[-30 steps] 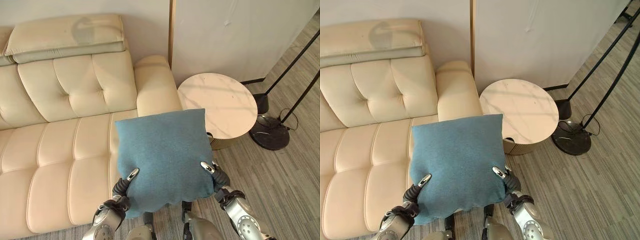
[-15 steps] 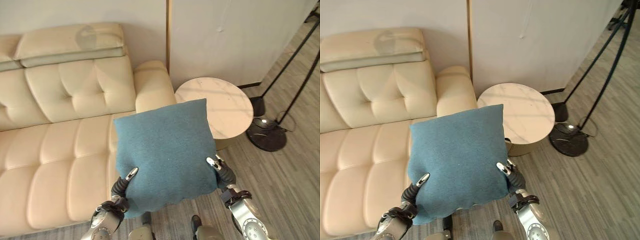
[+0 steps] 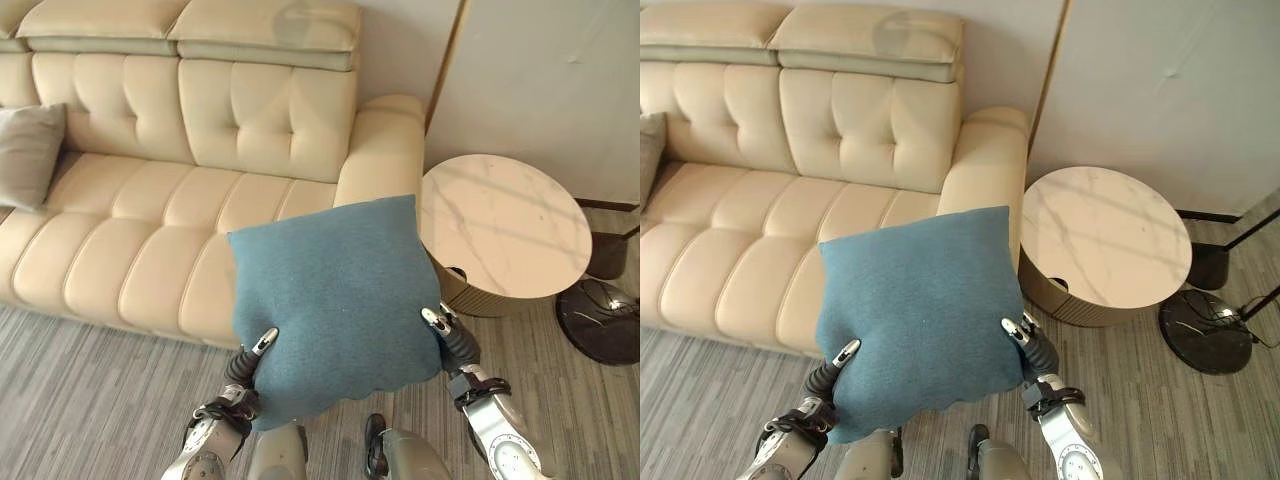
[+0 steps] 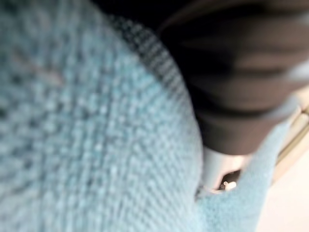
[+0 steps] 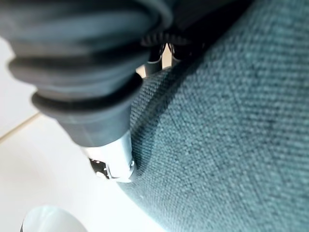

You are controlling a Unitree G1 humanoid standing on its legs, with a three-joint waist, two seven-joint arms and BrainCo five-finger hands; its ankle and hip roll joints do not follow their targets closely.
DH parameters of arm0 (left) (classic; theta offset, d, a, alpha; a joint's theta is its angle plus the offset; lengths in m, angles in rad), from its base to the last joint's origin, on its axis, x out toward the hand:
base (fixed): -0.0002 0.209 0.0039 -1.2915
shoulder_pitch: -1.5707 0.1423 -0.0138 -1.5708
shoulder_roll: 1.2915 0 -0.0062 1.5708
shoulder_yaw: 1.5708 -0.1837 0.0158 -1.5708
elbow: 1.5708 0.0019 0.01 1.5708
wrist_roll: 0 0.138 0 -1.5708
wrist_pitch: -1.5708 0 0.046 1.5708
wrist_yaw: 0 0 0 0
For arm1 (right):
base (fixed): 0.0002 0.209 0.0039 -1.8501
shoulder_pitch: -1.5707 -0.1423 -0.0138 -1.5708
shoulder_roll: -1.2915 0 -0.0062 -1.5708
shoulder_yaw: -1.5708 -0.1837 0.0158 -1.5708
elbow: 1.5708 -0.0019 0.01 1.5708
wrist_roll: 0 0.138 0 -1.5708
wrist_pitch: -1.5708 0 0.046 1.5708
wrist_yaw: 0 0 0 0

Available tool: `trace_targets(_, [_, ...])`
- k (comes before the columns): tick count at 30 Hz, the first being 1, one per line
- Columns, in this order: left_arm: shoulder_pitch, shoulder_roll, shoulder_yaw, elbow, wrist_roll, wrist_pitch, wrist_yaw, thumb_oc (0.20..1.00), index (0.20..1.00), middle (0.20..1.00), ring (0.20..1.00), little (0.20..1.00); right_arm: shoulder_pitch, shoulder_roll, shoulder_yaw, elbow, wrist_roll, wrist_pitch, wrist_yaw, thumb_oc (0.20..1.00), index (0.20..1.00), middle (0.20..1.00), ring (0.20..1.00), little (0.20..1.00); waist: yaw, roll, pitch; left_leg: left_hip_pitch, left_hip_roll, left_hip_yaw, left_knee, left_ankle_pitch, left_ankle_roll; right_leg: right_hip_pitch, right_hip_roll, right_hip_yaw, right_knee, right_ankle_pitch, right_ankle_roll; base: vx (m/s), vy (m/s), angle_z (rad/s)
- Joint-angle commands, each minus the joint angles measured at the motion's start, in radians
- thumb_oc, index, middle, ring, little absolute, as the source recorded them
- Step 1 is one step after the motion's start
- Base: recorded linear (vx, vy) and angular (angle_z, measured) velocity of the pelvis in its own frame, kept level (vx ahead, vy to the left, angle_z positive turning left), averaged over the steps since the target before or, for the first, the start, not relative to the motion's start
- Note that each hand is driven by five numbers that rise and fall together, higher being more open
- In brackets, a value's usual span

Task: Pick up all the scattered cushions and arrange them neatly on the sofa.

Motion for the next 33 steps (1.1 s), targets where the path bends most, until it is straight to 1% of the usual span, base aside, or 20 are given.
trace_targets(1, [-0.112, -0.064, -0.100, -0.174, 0.013, -0.035, -0.108, 0.200, 0.200, 0.200, 0.200, 0.200, -0.081, 0.058, 0.055, -0.158, -0.013, -0.015, 0.107, 0.200, 0.200, 0.200, 0.200, 0.200, -0.038, -0.009, -0.055, 0.100, -0.001, 0.056, -0.012, -0.071, -0.011, 0.118, 0.030, -0.007, -0.246, 0.039, 0.101, -0.01, 0.108, 0.90])
trace_targets(2, [-0.100, -0.068, -0.104, -0.172, 0.015, -0.025, -0.110, 0.200, 0.200, 0.200, 0.200, 0.200, -0.073, 0.068, 0.050, -0.170, -0.015, -0.009, 0.108, 0.200, 0.200, 0.200, 0.200, 0.200, -0.056, 0.018, -0.084, 0.170, -0.003, 0.103, -0.105, -0.054, -0.017, 0.124, 0.036, -0.048, -0.271, 0.049, 0.113, 0.03, 0.070, 0.69])
trace_targets(3, [-0.100, -0.068, -0.104, -0.172, 0.015, -0.025, -0.110, 0.200, 0.200, 0.200, 0.200, 0.200, -0.073, 0.068, 0.050, -0.170, -0.015, -0.009, 0.108, 0.200, 0.200, 0.200, 0.200, 0.200, -0.056, 0.018, -0.084, 0.170, -0.003, 0.103, -0.105, -0.054, -0.017, 0.124, 0.036, -0.048, -0.271, 0.049, 0.113, 0.03, 0.179, 1.07])
trace_targets(4, [-0.087, -0.066, -0.098, -0.173, 0.023, -0.018, -0.110, 0.200, 0.200, 0.200, 0.200, 0.200, -0.074, 0.072, 0.055, -0.177, -0.020, -0.010, 0.106, 0.200, 0.200, 0.200, 0.200, 0.200, -0.055, 0.038, -0.096, 0.195, -0.006, 0.124, -0.213, -0.024, -0.024, 0.125, 0.038, -0.074, -0.275, 0.059, 0.124, -0.01, 0.163, 0.93])
trace_targets(6, [-0.071, -0.064, -0.090, -0.180, 0.027, -0.017, -0.107, 0.200, 0.200, 0.200, 0.200, 0.200, -0.071, 0.075, 0.059, -0.180, -0.029, -0.006, 0.109, 0.200, 0.200, 0.200, 0.200, 0.200, -0.055, 0.046, -0.105, 0.221, -0.006, 0.122, -0.271, -0.015, -0.030, 0.127, 0.037, -0.093, -0.288, 0.068, 0.132, -0.01, 0.148, 0.34])
trace_targets(8, [-0.067, -0.061, -0.086, -0.182, 0.035, -0.017, -0.103, 0.200, 0.200, 0.200, 0.200, 0.200, -0.071, 0.077, 0.063, -0.177, -0.032, -0.006, 0.107, 0.200, 0.200, 0.200, 0.200, 0.200, -0.053, 0.046, -0.105, 0.221, -0.006, 0.121, -0.271, -0.017, -0.031, 0.128, 0.034, -0.098, -0.289, 0.074, 0.135, 0.01, 0.095, 0.09])
trace_targets(14, [-0.052, -0.055, -0.049, -0.184, 0.044, -0.018, -0.101, 0.200, 0.200, 0.200, 0.200, 0.200, -0.065, 0.086, 0.068, -0.167, -0.042, 0.004, 0.114, 0.200, 0.200, 0.200, 0.200, 0.200, -0.020, 0.015, -0.081, 0.221, -0.002, 0.125, -0.261, -0.017, -0.024, 0.145, 0.006, -0.121, -0.290, 0.090, 0.157, -0.02, 0.123, 0.07])
trace_targets(16, [-0.055, -0.046, -0.047, -0.186, 0.067, -0.024, -0.097, 0.200, 0.200, 0.200, 0.200, 0.200, -0.066, 0.092, 0.067, -0.173, -0.055, 0.009, 0.113, 0.200, 0.200, 0.200, 0.200, 0.200, -0.009, 0.001, -0.077, 0.208, -0.021, 0.113, -0.242, -0.036, -0.008, 0.150, -0.021, -0.130, -0.269, 0.094, 0.173, 0.01, 0.216, 0.21])
trace_targets(20, [-0.065, -0.034, -0.041, -0.191, 0.087, -0.028, -0.099, 0.200, 0.200, 0.200, 0.200, 0.200, -0.058, 0.102, 0.060, -0.175, -0.072, 0.015, 0.117, 0.200, 0.200, 0.200, 0.200, 0.200, -0.003, -0.005, -0.078, 0.195, -0.055, 0.076, -0.226, -0.052, 0.018, 0.137, -0.050, -0.113, -0.195, 0.081, 0.186, 0.03, 0.180, 0.17])
trace_targets(21, [-0.068, -0.032, -0.041, -0.190, 0.094, -0.028, -0.101, 0.200, 0.200, 0.200, 0.200, 0.200, -0.051, 0.108, 0.053, -0.176, -0.072, 0.018, 0.121, 0.200, 0.200, 0.200, 0.200, 0.200, 0.000, -0.003, -0.077, 0.197, -0.067, 0.060, -0.228, -0.055, 0.028, 0.126, -0.064, -0.106, -0.147, 0.075, 0.189, 0.05, 0.249, 0.22])
trace_targets(22, [-0.078, -0.027, -0.038, -0.192, 0.108, -0.037, -0.090, 0.200, 0.200, 0.200, 0.200, 0.200, -0.038, 0.117, 0.046, -0.179, -0.078, 0.020, 0.122, 0.200, 0.200, 0.200, 0.200, 0.200, -0.001, 0.001, -0.064, 0.207, -0.100, 0.020, -0.232, -0.058, 0.053, 0.084, -0.107, -0.087, -0.014, 0.128, 0.201, 0.06, 0.317, 0.34])
trace_targets(23, [-0.082, -0.025, -0.040, -0.192, 0.112, -0.039, -0.086, 0.200, 0.200, 0.200, 0.200, 0.200, -0.031, 0.121, 0.044, -0.178, -0.082, 0.017, 0.120, 0.200, 0.200, 0.200, 0.200, 0.200, -0.004, 0.007, -0.052, 0.211, -0.114, -0.007, -0.234, -0.056, 0.064, 0.066, -0.117, -0.067, 0.047, 0.166, 0.205, 0.04, 0.229, 0.59])
trace_targets(24, [-0.082, -0.025, -0.040, -0.192, 0.112, -0.039, -0.086, 0.200, 0.200, 0.200, 0.200, 0.200, -0.031, 0.121, 0.044, -0.178, -0.082, 0.017, 0.120, 0.200, 0.200, 0.200, 0.200, 0.200, -0.004, 0.006, -0.052, 0.211, -0.114, -0.008, -0.234, -0.056, 0.064, 0.066, -0.118, -0.067, 0.048, 0.166, 0.205, 0.04, 0.157, 0.83])
trace_targets(25, [-0.087, -0.018, -0.044, -0.191, 0.123, -0.049, -0.081, 0.200, 0.200, 0.200, 0.200, 0.200, -0.022, 0.122, 0.027, -0.174, -0.086, 0.005, 0.113, 0.200, 0.200, 0.200, 0.200, 0.200, -0.023, 0.025, -0.043, 0.221, -0.121, -0.065, -0.252, -0.046, 0.073, 0.021, -0.077, 0.011, 0.136, 0.180, 0.200, 0.05, 0.134, 1.15])
trace_targets(26, [-0.085, -0.021, -0.043, -0.191, 0.125, -0.051, -0.081, 0.200, 0.200, 0.200, 0.200, 0.200, -0.020, 0.125, 0.021, -0.175, -0.089, 0.003, 0.111, 0.200, 0.200, 0.200, 0.200, 0.200, -0.032, 0.033, -0.046, 0.225, -0.121, -0.083, -0.259, -0.043, 0.073, -0.001, -0.050, 0.051, 0.151, 0.173, 0.195, 0.10, 0.169, 1.33])
trace_targets(28, [-0.084, -0.023, -0.045, -0.189, 0.136, -0.052, -0.086, 0.200, 0.200, 0.200, 0.200, 0.200, -0.021, 0.119, 0.012, -0.169, -0.096, -0.004, 0.110, 0.200, 0.200, 0.200, 0.200, 0.200, -0.051, 0.047, -0.046, 0.236, -0.122, -0.129, -0.265, -0.040, 0.068, -0.042, 0.021, 0.106, 0.147, 0.111, 0.171, 0.15, 0.097, 1.08])
trace_targets(29, [-0.085, -0.024, -0.044, -0.192, 0.133, -0.054, -0.089, 0.200, 0.200, 0.200, 0.200, 0.200, -0.023, 0.117, 0.009, -0.173, -0.091, -0.008, 0.111, 0.200, 0.200, 0.200, 0.200, 0.200, -0.059, 0.049, -0.042, 0.241, -0.124, -0.154, -0.267, -0.039, 0.063, -0.057, 0.057, 0.118, 0.115, 0.074, 0.163, 0.18, 0.050, 0.80])
trace_targets(30, [-0.086, -0.027, -0.044, -0.192, 0.132, -0.055, -0.090, 0.200, 0.200, 0.200, 0.200, 0.200, -0.023, 0.115, 0.005, -0.178, -0.088, -0.011, 0.113, 0.200, 0.200, 0.200, 0.200, 0.200, -0.066, 0.047, -0.041, 0.243, -0.131, -0.176, -0.266, -0.039, 0.060, -0.069, 0.084, 0.125, 0.079, 0.065, 0.158, 0.19, 0.015, 0.73])
trace_targets(31, [-0.091, -0.032, -0.044, -0.188, 0.133, -0.058, -0.093, 0.200, 0.200, 0.200, 0.200, 0.200, -0.025, 0.111, 0.000, -0.181, -0.084, -0.016, 0.117, 0.200, 0.200, 0.200, 0.200, 0.200, -0.075, 0.038, -0.035, 0.253, -0.148, -0.204, -0.267, -0.045, 0.055, -0.082, 0.116, 0.136, 0.018, 0.069, 0.157, 0.20, 0.006, 1.00])
trace_targets(33, [-0.101, -0.037, -0.044, -0.186, 0.135, -0.063, -0.093, 0.200, 0.200, 0.200, 0.200, 0.200, -0.028, 0.107, -0.006, -0.181, -0.075, -0.020, 0.120, 0.200, 0.200, 0.200, 0.200, 0.200, -0.084, 0.025, -0.036, 0.270, -0.174, -0.247, -0.269, -0.057, 0.049, -0.120, 0.136, 0.122, -0.077, 0.106, 0.165, 0.24, -0.021, 1.00])
